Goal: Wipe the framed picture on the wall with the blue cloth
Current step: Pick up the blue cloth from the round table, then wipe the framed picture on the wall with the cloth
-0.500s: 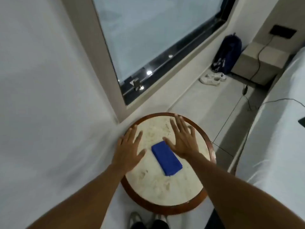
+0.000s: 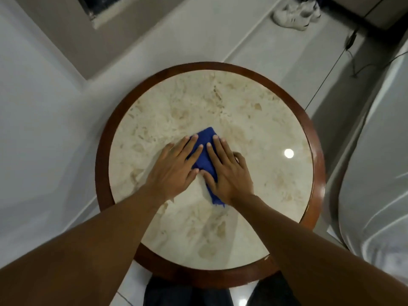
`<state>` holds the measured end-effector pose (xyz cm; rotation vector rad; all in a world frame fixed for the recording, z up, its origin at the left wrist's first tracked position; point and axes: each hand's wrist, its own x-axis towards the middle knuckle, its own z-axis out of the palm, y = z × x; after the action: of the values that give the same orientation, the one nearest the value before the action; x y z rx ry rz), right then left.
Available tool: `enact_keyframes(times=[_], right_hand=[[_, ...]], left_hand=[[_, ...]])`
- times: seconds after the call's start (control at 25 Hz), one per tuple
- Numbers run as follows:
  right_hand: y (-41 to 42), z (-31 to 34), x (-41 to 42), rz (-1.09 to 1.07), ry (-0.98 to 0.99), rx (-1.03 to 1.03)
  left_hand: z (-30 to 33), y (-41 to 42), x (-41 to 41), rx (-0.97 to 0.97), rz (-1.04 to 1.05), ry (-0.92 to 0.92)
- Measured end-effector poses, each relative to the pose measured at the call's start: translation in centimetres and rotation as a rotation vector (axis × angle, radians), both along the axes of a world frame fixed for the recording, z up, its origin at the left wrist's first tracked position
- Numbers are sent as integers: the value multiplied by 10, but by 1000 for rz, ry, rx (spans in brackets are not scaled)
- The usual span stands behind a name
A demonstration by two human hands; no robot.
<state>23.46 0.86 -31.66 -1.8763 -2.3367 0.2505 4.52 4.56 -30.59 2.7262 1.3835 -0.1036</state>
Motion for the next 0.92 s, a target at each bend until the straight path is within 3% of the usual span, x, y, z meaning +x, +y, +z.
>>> enact_keyframes(times=[0.2,0.4,0.52,0.72,0.92], right_hand=[[4,24,-13,-63,24,24],[12,108,-37,-173,182,181],[37,205,-58,-214,339,340],[61,413,-120,-106,709,512],[62,633,-202,178,939,737]], left_hand=[[18,19,3,-31,-64,144],[125,49,-14,205,-174,60],[236,69,-28,354,-164,-32],[480,81,-63,604,-241,-88],[729,33,-136,830,-223,-9]])
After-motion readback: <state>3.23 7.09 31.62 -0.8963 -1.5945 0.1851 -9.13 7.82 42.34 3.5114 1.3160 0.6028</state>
